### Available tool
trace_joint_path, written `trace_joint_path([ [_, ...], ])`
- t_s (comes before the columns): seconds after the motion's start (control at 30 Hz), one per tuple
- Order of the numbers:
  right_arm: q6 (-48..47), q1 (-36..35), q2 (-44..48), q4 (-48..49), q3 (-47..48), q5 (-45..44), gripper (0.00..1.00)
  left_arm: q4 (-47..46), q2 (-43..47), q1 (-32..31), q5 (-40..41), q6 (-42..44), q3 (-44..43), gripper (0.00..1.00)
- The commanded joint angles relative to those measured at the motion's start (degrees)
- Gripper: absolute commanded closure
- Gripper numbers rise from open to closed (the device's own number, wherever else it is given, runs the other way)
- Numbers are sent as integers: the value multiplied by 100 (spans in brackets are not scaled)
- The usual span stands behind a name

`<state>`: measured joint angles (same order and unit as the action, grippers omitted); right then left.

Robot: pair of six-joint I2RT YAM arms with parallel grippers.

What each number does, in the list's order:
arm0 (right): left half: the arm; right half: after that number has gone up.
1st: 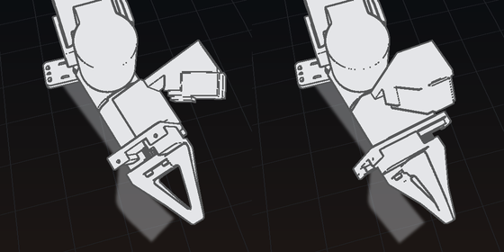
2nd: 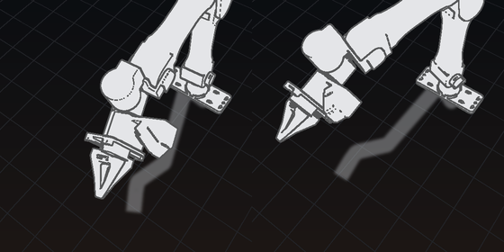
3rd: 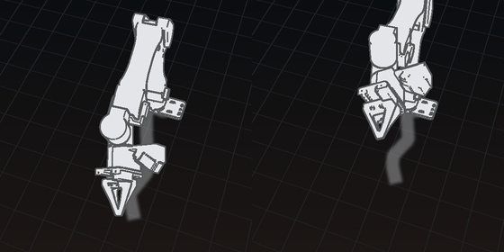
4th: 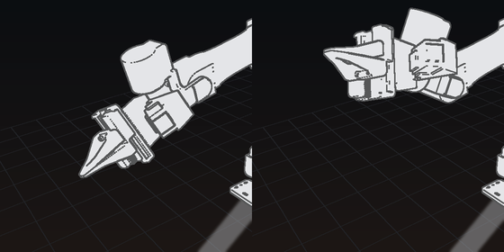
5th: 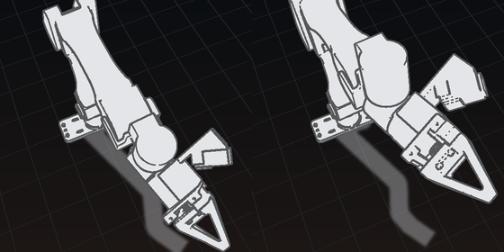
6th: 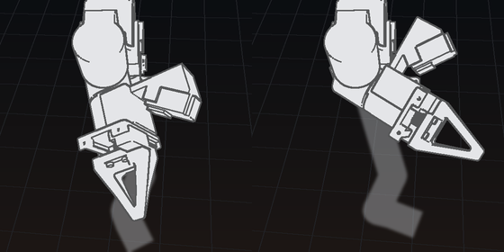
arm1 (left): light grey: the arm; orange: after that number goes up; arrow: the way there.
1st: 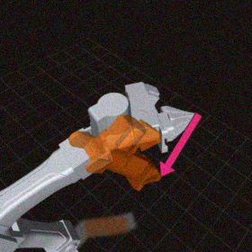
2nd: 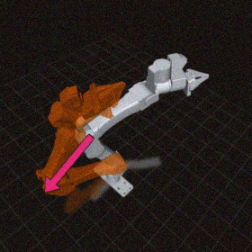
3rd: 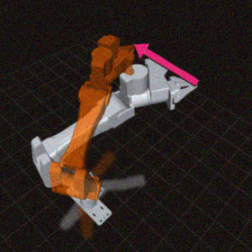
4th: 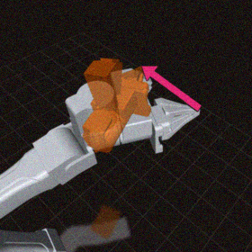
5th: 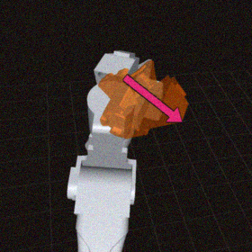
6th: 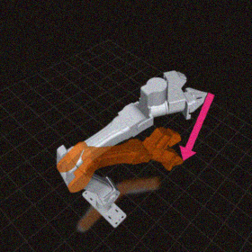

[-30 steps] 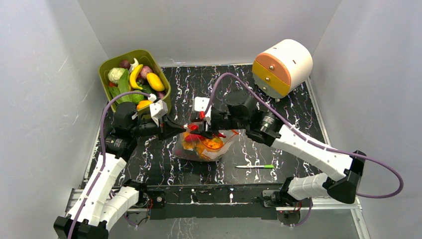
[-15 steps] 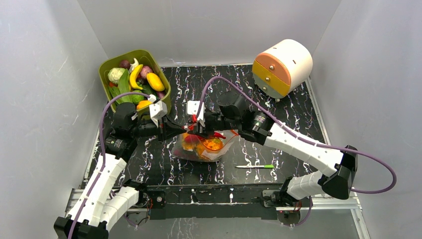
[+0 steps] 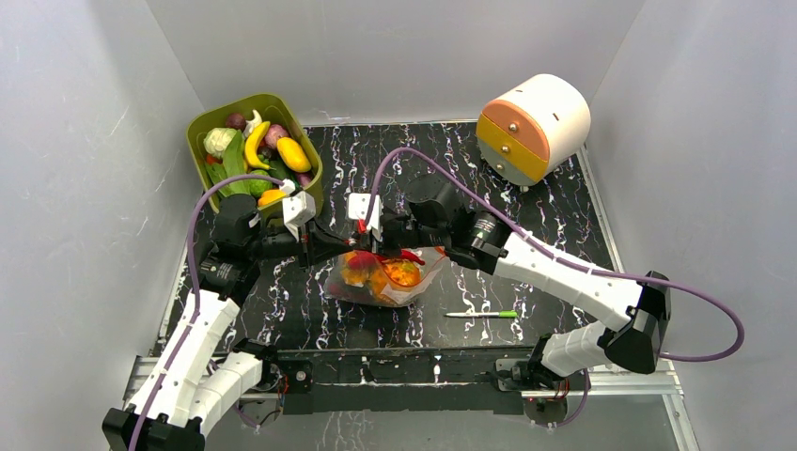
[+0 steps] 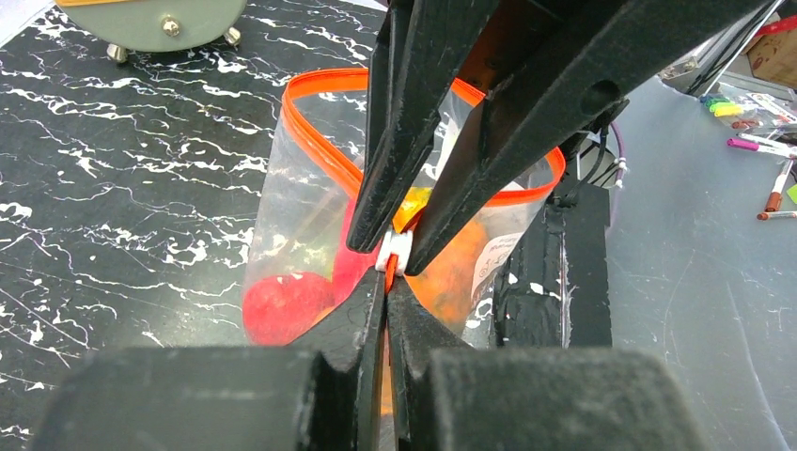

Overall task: Place the food in the zip-top bag and seal the zipper
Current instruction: Zip the zipper food storage bag at the center of the board.

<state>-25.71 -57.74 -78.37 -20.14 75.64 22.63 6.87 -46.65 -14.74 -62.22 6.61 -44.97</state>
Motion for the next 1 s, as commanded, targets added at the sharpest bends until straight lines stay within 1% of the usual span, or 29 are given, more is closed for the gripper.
trace_joint_path([
  [0.0,-61,-40,23,424,248,-4,85,-209,86,2,-250,68,-15,100],
  [0.17,-87,-41,43,392,224,-103,100,-80,99,-2,-228,189,-67,100],
  [0.3,-149,-45,155,315,112,-344,100,255,123,0,-112,485,-195,100],
  [0.37,-168,-39,217,266,49,-430,100,232,146,0,-102,505,-155,100],
  [0.77,-15,21,472,99,-295,-726,100,136,148,-2,-61,349,-184,100],
  [0.97,-45,98,513,-66,-322,-823,100,114,209,-2,7,216,-168,100],
])
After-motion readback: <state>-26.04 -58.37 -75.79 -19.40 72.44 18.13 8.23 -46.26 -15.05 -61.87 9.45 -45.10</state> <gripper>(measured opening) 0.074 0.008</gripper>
